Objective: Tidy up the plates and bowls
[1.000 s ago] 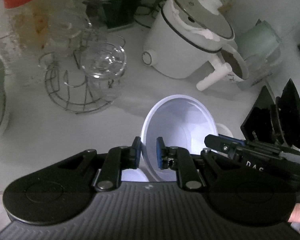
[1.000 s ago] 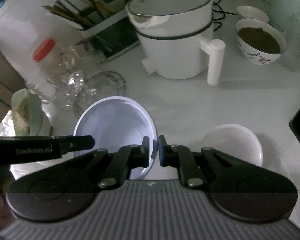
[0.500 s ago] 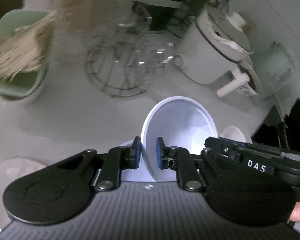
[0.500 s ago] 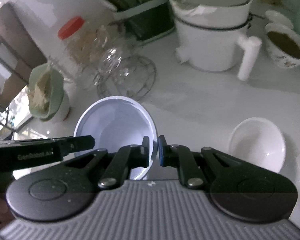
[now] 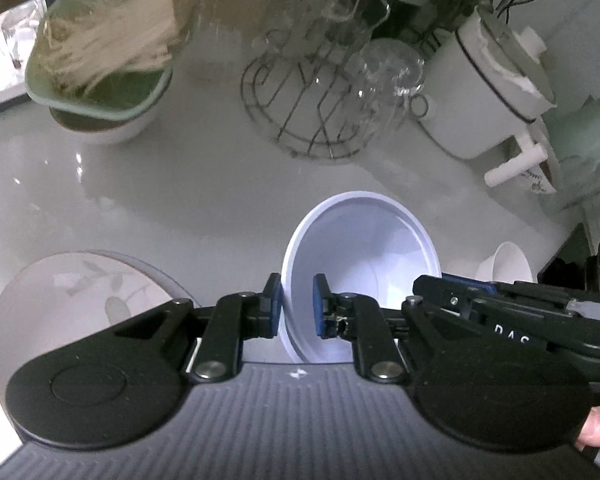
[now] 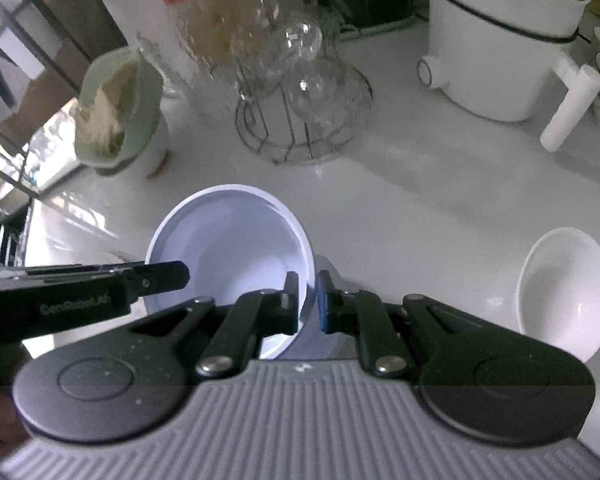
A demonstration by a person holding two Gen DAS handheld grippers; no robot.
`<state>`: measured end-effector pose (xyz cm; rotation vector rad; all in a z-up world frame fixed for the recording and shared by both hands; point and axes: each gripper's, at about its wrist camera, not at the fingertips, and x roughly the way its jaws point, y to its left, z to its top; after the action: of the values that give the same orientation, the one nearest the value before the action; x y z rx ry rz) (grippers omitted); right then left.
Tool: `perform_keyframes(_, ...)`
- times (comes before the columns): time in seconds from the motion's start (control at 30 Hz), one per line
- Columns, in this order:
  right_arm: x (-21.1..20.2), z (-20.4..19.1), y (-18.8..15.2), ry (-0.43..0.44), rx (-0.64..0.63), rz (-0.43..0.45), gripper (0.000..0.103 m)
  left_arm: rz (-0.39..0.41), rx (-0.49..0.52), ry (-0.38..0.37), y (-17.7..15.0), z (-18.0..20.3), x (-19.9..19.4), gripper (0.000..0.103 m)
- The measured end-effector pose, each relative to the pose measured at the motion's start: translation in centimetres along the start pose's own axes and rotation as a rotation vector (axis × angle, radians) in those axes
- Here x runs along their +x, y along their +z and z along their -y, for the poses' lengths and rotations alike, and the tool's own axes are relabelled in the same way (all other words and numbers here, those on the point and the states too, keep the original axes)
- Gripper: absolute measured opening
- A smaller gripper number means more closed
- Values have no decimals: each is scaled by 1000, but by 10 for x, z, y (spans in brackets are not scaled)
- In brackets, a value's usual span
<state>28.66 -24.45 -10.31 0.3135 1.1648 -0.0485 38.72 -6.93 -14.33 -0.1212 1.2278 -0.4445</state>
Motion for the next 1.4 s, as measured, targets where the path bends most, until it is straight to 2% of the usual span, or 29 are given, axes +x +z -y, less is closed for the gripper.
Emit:
perform_keyframes(0.17,4,7,-4,2,24,-31,13,-5,-40,-5,-5,2,6,17)
perform_keyframes(0.3,5,16,-7,2,33,-59,13,-19,-26,6,-12,8,11,17)
perform_keyframes(0.43,6,19,-9,12,29,-51,14,-7,-2,58,-15,9,15,17)
perform_keyframes(0.47,7,18,-9,13,28,-46,14,-5,-10,62,-15,8,13,23)
perform_keyframes(0.5,6,19,-9,15,32,-42,14,1,-18,66,-16,7,11,36)
perform_keyframes(0.57,4,19,-8,13,39,-39,21,29,-21,77,-17,5,5,50)
perform_keyframes(0.67,-5,19,-8,20,29,0,32,50,-5,80,-16,6,-2,50)
perform_keyframes(0.7,-8,19,-7,22,30,11,32,59,-5,76,-15,7,-6,50)
perform_keyframes(0.87,-28,17,-8,12,28,94,33,88,-21,39,-9,4,-21,50)
perform_keyframes(1.4,-75,22,-12,4,58,289,33,224,75,0,-11,27,-75,50)
